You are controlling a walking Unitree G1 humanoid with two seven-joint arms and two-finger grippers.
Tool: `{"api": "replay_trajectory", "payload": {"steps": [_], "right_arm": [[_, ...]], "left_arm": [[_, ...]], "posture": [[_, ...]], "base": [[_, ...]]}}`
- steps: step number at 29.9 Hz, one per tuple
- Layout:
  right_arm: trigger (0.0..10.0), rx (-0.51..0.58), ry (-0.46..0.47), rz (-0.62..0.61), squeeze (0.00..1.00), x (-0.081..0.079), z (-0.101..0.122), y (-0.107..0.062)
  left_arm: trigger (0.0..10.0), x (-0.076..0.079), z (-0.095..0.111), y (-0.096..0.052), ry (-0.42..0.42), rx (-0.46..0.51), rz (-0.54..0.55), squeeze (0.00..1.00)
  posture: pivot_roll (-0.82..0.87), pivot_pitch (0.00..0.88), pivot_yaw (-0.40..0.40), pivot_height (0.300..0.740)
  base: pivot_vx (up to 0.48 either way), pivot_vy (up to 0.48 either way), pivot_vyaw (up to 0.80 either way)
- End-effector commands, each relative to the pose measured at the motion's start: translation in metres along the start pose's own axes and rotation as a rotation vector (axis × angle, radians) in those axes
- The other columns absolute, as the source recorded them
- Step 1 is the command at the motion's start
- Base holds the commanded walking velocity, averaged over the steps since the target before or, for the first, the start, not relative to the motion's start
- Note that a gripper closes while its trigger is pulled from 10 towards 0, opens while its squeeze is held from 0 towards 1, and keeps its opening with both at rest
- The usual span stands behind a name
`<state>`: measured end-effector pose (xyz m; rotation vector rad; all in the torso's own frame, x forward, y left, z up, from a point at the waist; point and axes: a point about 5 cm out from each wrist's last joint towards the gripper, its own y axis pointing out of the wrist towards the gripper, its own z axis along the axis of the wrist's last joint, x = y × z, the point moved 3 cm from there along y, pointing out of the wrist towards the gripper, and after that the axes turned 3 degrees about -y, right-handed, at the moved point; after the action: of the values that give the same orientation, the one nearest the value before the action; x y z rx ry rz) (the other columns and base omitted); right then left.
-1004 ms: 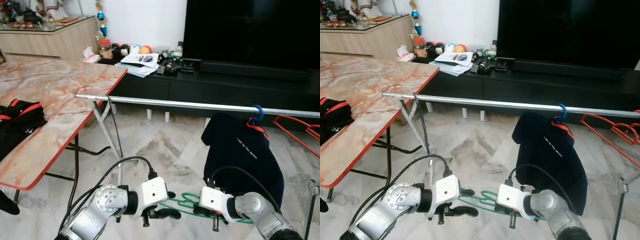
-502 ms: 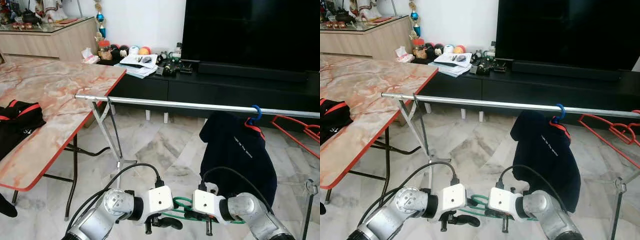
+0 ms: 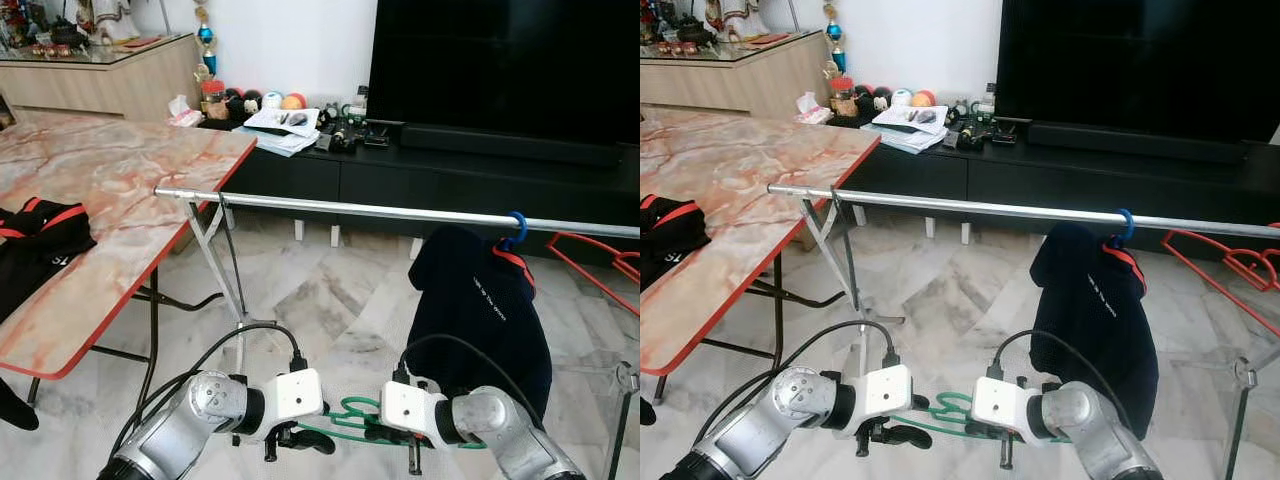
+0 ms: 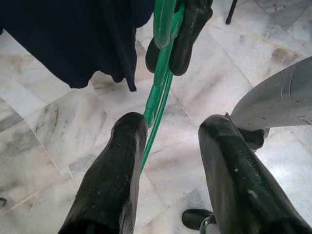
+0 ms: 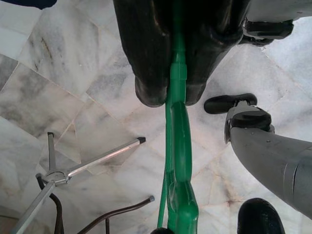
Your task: Hang hanger
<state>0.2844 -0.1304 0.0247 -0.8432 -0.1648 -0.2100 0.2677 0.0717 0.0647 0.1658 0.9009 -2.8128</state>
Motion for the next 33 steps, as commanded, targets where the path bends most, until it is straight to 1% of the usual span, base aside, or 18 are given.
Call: {"api": "replay_trajectory", "payload": {"steps": [1,7,12,15,18,19,20,21,26,32,33], "right_arm": [[10.0,0.031,-0.025,-0.002,0.00,0.000,0.010,0.000],[10.0,0.047,-0.034,0.006,0.00,0.001,0.016,0.001],[10.0,0.044,-0.040,0.012,0.00,0.000,0.016,0.001],[10.0,0.045,-0.041,0.014,0.00,0.000,0.017,0.002],[10.0,0.049,-0.044,0.013,0.00,-0.001,0.019,0.002],[10.0,0.052,-0.046,0.013,0.00,-0.001,0.020,0.002],[10.0,0.058,-0.050,0.012,0.00,0.000,0.022,0.001],[10.0,0.060,-0.051,0.012,0.00,0.000,0.022,0.001],[10.0,0.070,-0.057,0.015,0.00,0.000,0.025,0.001],[10.0,0.075,-0.058,0.020,0.00,-0.001,0.026,0.000],[10.0,0.079,-0.057,0.020,0.00,0.000,0.027,0.000]], "left_arm": [[10.0,0.000,0.000,0.000,0.003,0.005,0.013,0.00],[10.0,0.001,0.006,0.009,-0.013,0.045,0.019,0.00],[10.0,-0.007,0.011,0.010,-0.008,0.067,0.058,0.00],[10.0,-0.007,0.010,0.010,-0.003,0.059,0.051,0.00],[10.0,0.000,0.007,0.012,-0.003,0.039,0.007,0.00],[10.0,0.002,0.005,0.012,0.001,0.023,-0.009,0.00],[10.0,0.006,-0.001,0.014,0.022,-0.009,-0.023,0.00],[10.0,0.006,-0.003,0.015,0.032,-0.020,-0.023,0.00],[10.0,0.006,-0.003,0.020,0.014,-0.006,-0.010,0.00],[10.0,0.007,-0.003,0.021,0.003,-0.002,-0.012,0.00],[5.8,0.007,-0.004,0.022,0.000,0.000,-0.015,0.00]], "posture": [[0.12,0.000,-0.007,0.740],[0.12,0.000,-0.009,0.740],[0.12,0.000,-0.007,0.740],[0.12,0.000,-0.005,0.740],[0.11,0.000,-0.003,0.740],[0.11,0.000,0.000,0.740],[0.11,0.000,0.000,0.740],[0.11,0.000,0.000,0.740],[0.11,0.000,-0.001,0.740],[0.11,0.000,-0.001,0.740],[0.11,0.000,-0.001,0.740]], "base": [[0.000,0.000,0.00],[0.000,0.000,0.00],[0.000,0.000,0.00],[0.000,0.000,0.00],[0.000,0.000,0.00],[0.000,0.000,0.00],[0.000,0.000,0.00],[0.000,0.000,0.00],[0.000,0.000,0.00],[0.000,0.000,0.00],[0.000,0.000,0.00]]}}
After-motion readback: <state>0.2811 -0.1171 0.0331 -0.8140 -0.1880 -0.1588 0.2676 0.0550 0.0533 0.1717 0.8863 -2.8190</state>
